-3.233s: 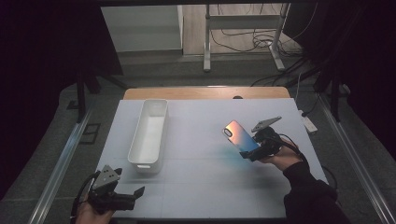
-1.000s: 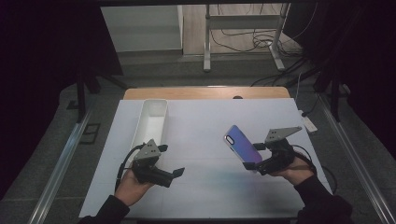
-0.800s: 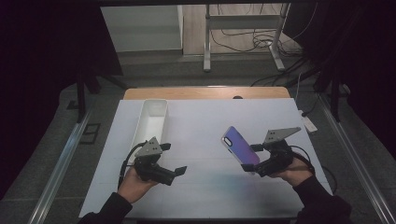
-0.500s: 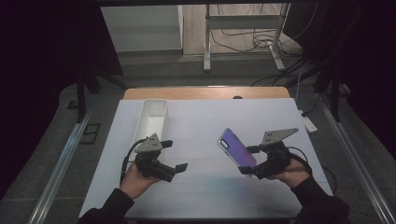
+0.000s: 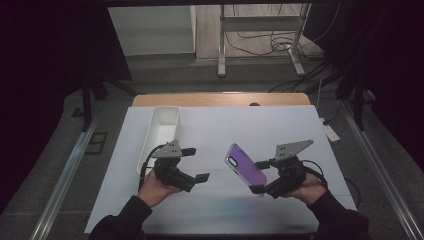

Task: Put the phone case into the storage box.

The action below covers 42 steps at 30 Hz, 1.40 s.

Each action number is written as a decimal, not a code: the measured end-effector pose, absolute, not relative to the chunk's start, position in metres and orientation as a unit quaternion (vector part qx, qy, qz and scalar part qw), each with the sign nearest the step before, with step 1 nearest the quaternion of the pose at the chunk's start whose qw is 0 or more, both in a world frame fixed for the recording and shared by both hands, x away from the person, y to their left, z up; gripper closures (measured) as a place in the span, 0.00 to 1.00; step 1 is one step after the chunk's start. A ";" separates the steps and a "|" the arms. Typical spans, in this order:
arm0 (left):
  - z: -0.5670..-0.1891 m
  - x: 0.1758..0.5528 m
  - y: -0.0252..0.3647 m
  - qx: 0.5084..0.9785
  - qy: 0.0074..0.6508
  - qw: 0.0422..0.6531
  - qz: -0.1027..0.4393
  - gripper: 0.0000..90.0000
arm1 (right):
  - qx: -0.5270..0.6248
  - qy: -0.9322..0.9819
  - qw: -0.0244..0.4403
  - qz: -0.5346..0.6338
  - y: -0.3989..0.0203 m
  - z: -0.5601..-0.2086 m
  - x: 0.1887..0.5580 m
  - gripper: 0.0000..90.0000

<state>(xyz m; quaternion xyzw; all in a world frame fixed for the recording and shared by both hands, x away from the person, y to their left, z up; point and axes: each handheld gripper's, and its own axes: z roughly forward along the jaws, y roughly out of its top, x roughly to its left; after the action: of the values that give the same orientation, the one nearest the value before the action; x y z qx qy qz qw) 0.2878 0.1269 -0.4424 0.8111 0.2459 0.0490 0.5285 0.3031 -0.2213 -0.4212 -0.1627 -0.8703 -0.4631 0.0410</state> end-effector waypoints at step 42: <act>-0.439 0.295 0.106 0.799 0.172 0.575 -0.027 0.37 | -0.092 -0.859 0.120 -0.489 -0.188 -0.424 0.287 0.19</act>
<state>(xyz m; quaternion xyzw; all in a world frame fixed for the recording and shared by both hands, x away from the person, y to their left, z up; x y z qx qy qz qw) 0.2946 0.1057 -0.4395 0.7991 0.1724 -0.0269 0.5754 0.2871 -0.1877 -0.4242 -0.0921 -0.8594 -0.4885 0.1199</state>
